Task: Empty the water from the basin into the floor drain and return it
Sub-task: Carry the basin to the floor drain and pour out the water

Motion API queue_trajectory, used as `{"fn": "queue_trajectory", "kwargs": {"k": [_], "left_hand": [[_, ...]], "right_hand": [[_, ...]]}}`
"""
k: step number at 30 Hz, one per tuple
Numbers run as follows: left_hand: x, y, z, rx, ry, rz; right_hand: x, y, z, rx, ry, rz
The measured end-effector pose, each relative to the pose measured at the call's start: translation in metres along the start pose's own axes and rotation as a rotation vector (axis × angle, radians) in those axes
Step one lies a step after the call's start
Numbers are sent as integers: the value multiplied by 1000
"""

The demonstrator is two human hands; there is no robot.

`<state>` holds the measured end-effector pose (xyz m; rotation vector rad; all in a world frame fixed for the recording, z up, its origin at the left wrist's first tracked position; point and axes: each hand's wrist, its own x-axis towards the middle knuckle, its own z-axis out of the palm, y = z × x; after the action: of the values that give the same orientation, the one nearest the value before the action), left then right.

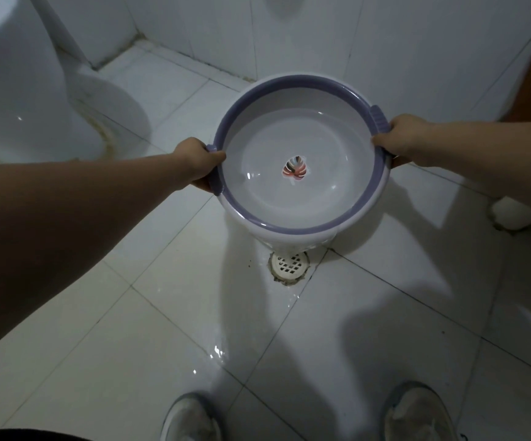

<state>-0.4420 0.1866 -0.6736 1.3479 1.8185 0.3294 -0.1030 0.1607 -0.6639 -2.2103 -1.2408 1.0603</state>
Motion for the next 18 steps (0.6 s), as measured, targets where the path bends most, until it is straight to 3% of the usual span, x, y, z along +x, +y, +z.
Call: {"fn": "queue_trajectory", "kwargs": {"k": [18], "left_hand": [[3, -3, 2, 7, 2, 14]], "right_hand": [[4, 3, 1, -19, 10, 2]]}}
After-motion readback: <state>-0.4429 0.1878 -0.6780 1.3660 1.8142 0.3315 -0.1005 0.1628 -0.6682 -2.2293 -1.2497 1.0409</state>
